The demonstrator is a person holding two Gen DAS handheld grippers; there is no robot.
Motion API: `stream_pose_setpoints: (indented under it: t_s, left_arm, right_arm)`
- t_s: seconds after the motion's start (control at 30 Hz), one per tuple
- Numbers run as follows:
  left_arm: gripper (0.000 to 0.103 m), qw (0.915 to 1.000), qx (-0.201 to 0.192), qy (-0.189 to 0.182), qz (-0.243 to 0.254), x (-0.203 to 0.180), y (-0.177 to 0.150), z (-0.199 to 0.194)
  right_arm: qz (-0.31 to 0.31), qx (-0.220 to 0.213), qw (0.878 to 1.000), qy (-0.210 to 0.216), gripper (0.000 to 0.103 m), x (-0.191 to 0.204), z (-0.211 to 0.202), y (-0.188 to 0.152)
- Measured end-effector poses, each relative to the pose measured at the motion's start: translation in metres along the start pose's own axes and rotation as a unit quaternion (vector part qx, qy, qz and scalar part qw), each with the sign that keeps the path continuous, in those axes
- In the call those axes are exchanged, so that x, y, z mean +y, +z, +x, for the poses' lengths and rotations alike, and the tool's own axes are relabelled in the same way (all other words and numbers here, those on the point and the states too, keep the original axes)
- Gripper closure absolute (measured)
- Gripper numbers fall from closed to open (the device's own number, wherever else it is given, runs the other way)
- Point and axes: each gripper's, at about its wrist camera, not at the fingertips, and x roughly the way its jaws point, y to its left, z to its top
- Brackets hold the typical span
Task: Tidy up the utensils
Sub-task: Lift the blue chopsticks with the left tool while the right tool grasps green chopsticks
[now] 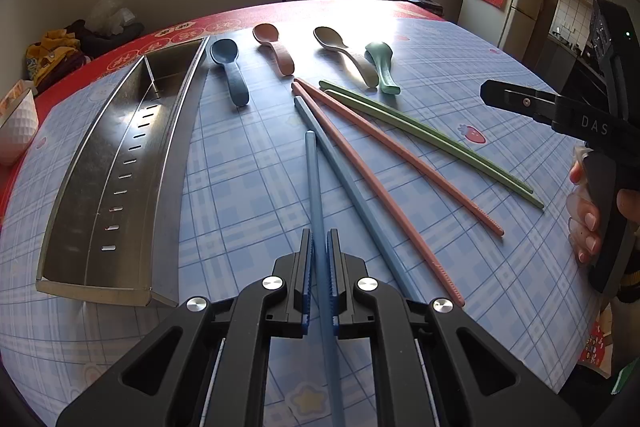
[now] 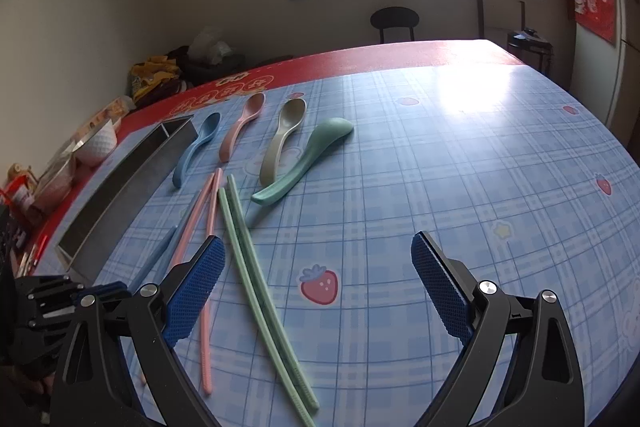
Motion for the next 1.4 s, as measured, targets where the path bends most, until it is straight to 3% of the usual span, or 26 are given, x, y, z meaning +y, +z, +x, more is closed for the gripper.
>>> stream_pose_setpoints:
  t_s: [0.33,0.53,0.57,0.6,0.77,1.0,1.13,1.4]
  left_arm:
    - [0.095,1.0000,-0.001,0.005,0.003,-0.001,-0.001,-0.002]
    - [0.095,1.0000,-0.001,0.006,0.004,-0.003,0.000,-0.003]
    - [0.095,1.0000,-0.001,0.005,0.003,-0.003,-0.001,-0.002]
    - [0.095,1.0000,-0.002,0.003,0.001,-0.002,0.000,-0.003]
    - [0.095,0.9999,-0.002,-0.008,-0.009,0.003,0.000,-0.003]
    - [0.095,0.9999,-0.002,-0.011,-0.011,0.004,0.000,-0.003]
    - [0.095,0.9999,-0.002,-0.010,-0.011,0.005,0.000,-0.003]
    - [0.095,0.9999,-0.002,-0.011,-0.011,0.006,0.000,-0.003]
  right_arm:
    - [-0.005,0.015,1.000,-0.012,0.012,0.003,0.006,0.001]
    - [-0.058,0.039,0.997,-0.018,0.013,0.021,0.013,0.001]
    - [-0.064,0.043,0.997,-0.018,0.018,0.023,0.014,0.001]
    - [-0.064,0.051,0.996,-0.019,0.033,0.022,0.017,0.002]
    - [-0.038,0.096,0.995,0.000,0.048,0.011,0.032,0.006]
    - [-0.103,0.094,0.990,-0.014,0.074,0.036,0.038,0.011]
    - [-0.137,0.110,0.984,-0.018,0.083,0.051,0.051,0.008]
    - [-0.178,0.097,0.979,-0.027,0.083,0.069,0.052,0.009]
